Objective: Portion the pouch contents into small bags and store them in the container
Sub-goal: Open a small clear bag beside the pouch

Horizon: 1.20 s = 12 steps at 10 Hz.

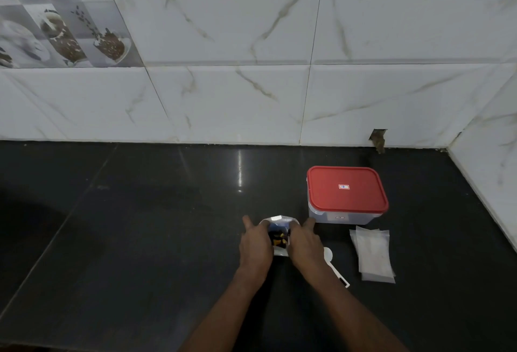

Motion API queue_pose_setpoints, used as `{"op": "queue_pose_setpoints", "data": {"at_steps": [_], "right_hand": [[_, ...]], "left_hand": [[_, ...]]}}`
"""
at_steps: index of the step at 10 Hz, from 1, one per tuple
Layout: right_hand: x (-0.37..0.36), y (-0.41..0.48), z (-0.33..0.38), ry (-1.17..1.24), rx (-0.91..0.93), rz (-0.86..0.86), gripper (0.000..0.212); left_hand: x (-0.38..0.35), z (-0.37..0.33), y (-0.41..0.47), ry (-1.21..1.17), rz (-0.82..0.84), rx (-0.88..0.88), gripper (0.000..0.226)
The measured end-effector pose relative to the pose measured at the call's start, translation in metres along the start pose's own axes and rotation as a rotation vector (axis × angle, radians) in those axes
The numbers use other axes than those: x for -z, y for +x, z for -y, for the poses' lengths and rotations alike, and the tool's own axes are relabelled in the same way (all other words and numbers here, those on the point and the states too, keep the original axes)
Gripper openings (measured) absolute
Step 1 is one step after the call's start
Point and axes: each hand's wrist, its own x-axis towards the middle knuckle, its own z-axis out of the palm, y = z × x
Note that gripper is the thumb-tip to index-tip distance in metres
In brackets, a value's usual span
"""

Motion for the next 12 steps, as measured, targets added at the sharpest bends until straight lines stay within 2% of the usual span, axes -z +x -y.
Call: {"op": "queue_pose_setpoints", "data": {"at_steps": [1,3,5,8,9,10,12], "right_hand": [[0.003,0.006,-0.005,0.063,-0.024,0.012,0.037],[0.006,0.006,0.008,0.034,-0.106,-0.078,0.021],[0.002,-0.001,0.009,-0.053,-0.041,-0.015,0.024],[0.01,-0.001,0.015,0.01,-0.069,-0.113,0.018],[0.008,-0.009,0.02,-0.085,0.051,-0.088,0.022],[0.008,-0.01,0.016,-0.076,0.072,-0.07,0.023],[0.011,-0.007,0.011,-0.064,0.113,0.083,0.012]], "left_hand": [[-0.003,0.005,-0.001,0.018,0.026,-0.018,0.046],[-0.006,0.01,0.006,-0.029,-0.02,0.06,0.03],[0.005,0.009,0.001,0.107,0.088,0.042,0.032],[0.012,0.004,0.0,0.097,0.078,0.0,0.036],[0.013,0.003,-0.004,0.104,0.035,0.024,0.035],[0.012,0.008,-0.005,0.092,-0.005,0.071,0.033],[0.013,0.007,-0.013,0.107,-0.057,0.032,0.012]]}}
